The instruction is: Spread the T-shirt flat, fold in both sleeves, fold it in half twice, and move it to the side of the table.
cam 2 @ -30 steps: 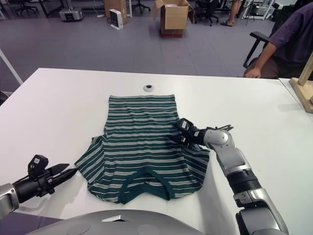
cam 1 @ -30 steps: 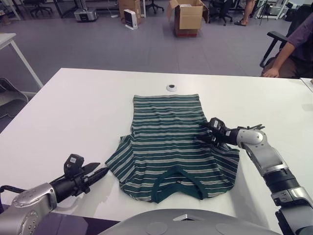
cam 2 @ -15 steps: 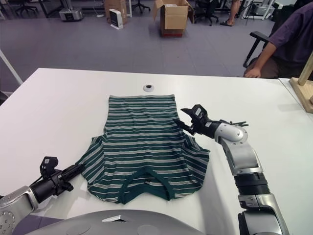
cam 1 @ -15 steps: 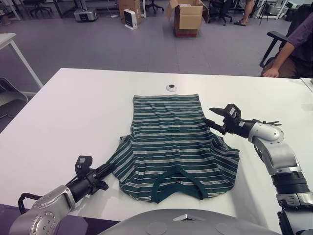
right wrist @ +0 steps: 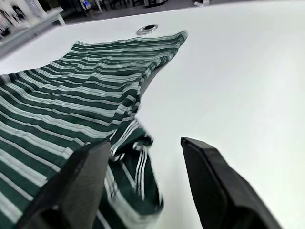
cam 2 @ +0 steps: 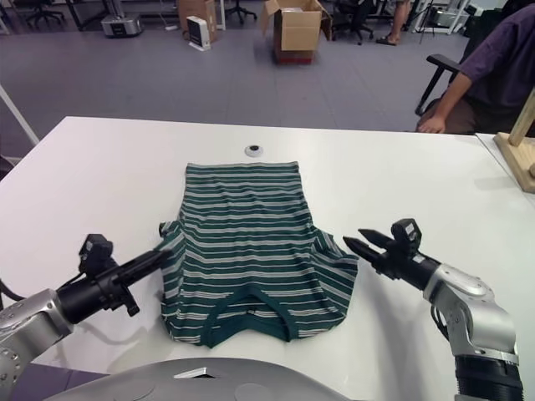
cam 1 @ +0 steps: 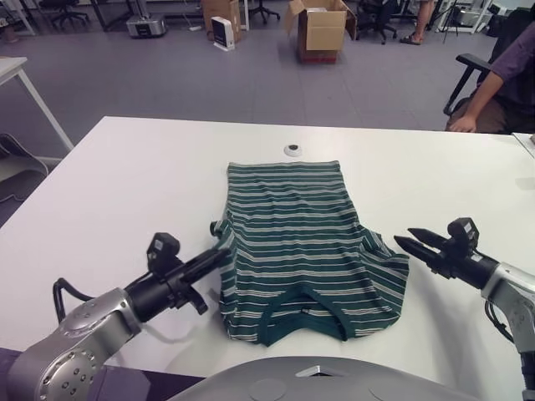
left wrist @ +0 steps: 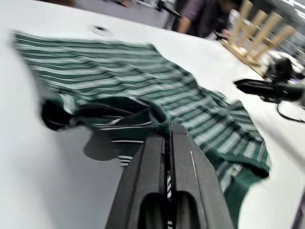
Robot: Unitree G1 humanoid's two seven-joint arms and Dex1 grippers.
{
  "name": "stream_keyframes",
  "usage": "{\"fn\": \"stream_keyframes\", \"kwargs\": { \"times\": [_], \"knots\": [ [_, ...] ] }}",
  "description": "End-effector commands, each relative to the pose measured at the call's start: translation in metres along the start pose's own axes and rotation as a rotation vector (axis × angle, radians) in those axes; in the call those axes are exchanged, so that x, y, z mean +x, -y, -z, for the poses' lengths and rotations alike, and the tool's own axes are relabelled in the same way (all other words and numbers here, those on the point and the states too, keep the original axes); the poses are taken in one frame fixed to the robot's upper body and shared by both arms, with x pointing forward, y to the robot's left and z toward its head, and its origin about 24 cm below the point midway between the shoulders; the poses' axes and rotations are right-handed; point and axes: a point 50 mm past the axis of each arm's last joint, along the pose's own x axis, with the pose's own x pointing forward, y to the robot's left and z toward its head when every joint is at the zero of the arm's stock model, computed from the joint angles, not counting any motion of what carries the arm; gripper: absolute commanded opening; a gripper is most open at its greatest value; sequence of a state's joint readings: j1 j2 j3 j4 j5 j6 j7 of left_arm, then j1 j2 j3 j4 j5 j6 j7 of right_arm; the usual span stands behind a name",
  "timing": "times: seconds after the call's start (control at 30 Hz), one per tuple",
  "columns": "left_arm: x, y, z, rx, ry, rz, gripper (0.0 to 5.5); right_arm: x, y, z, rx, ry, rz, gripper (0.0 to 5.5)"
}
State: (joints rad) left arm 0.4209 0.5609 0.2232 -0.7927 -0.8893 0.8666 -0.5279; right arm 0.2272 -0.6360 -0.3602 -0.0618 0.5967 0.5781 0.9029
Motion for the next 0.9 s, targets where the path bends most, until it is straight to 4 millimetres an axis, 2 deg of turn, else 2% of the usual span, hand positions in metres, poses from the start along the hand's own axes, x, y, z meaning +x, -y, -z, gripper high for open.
{"fn": "stream_keyframes", "kwargs": {
  "times": [0.03,0.13,0.23,0.37,0.47,0.57,0.7,0.9],
  "knots": [
    [0.012,-0.002,0.015,0.047,-0.126,-0.002,0.02,-0.015,-0.003,0.014,0.081,-0.050,-0.018,2.74],
    [0.020,-0.002,0.023,0.062,-0.157,0.005,0.02,-0.013,-0.001,0.031,0.118,-0.112,0.022,2.74],
    [0.023,-0.007,0.031,0.071,-0.191,-0.024,0.02,-0.004,-0.004,0.039,0.149,-0.118,0.024,2.74],
    [0.027,-0.004,0.029,0.069,-0.158,0.001,0.80,0.006,-0.008,0.036,0.186,-0.071,0.020,1.94],
    [0.025,0.002,0.027,0.069,-0.132,0.042,1.18,0.006,-0.011,0.029,0.232,-0.020,-0.003,1.48],
    [0.023,0.001,0.026,0.082,-0.118,0.031,1.83,0.007,-0.012,0.020,0.243,0.020,-0.025,0.78],
    [0.020,-0.007,0.020,0.124,-0.099,-0.003,2.43,0.005,-0.030,0.001,0.223,0.085,-0.164,0.08],
    [0.018,-0.008,0.022,0.172,-0.137,0.007,3.41,0.024,-0.055,-0.014,0.122,0.038,-0.300,0.00]
  ]
}}
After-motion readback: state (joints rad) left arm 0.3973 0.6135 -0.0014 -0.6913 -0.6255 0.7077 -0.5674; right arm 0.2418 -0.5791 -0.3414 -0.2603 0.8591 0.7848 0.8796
